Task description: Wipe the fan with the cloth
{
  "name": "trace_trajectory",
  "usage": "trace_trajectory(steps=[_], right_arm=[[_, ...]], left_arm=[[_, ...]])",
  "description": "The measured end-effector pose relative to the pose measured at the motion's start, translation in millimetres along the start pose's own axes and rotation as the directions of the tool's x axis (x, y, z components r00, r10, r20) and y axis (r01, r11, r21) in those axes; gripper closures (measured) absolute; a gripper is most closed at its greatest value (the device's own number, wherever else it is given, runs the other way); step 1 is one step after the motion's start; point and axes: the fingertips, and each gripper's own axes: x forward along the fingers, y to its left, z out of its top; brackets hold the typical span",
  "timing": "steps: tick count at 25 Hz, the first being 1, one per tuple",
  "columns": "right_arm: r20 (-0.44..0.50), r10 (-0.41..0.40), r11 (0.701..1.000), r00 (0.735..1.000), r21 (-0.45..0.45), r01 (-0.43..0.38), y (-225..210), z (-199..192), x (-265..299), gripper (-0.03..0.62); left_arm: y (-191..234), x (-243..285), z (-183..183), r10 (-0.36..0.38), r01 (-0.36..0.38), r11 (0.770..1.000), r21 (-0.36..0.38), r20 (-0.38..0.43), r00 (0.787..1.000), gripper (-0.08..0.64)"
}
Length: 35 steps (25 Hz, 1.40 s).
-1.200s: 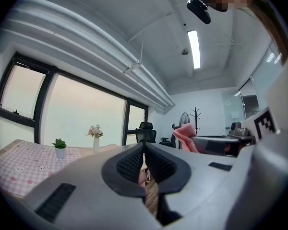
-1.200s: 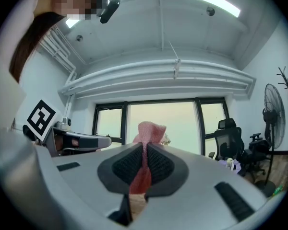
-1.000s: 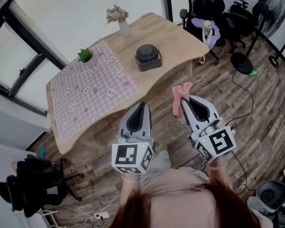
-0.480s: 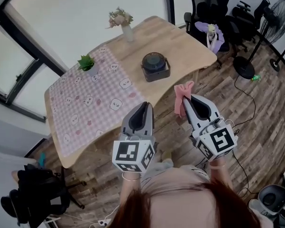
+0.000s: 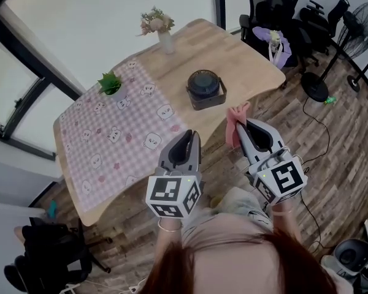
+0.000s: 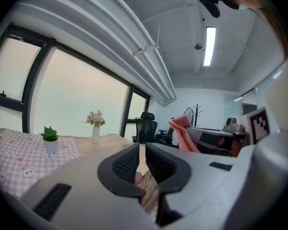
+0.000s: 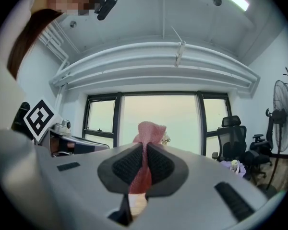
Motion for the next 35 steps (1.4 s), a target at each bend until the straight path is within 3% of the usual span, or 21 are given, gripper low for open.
trace_trajectory(steps=[11,20,24,29,35], right_arm=[[-0.021,0.011,1.000,1.000,0.002,-0.011,-40.9,-13.2,46.0,0.569],[-0.056,0.084,0.996,0.995,-0.016,-0.085,-92.1,-24.7,111.6,0.568],[-0.083,0.114,0.993,0.990,-0.009,-0.116,-116.1,-29.5,137.5,0.568],[-0.123,0.154,0.988,0.980,-0.015,-0.157,-142.1,-41.2,166.0,0.569],[-0.172,0.229,0.970,0.958,-0.043,-0.239,-162.4,-58.0,203.0,0.568]], left_arm=[[26.1,53.2,-4.2,0.026,-0.027,1.000,-0.011,-0.033,0.999,0.541],[56.5,123.7,-4.3,0.099,-0.102,0.994,-0.038,-0.075,0.992,0.537],[68.7,152.1,-8.5,0.129,-0.136,0.989,-0.059,-0.114,0.985,0.498],[88.6,178.8,-24.5,0.186,-0.205,0.974,-0.096,-0.181,0.966,0.492],[115.5,206.8,-59.9,0.231,-0.290,0.944,-0.159,-0.310,0.922,0.469]])
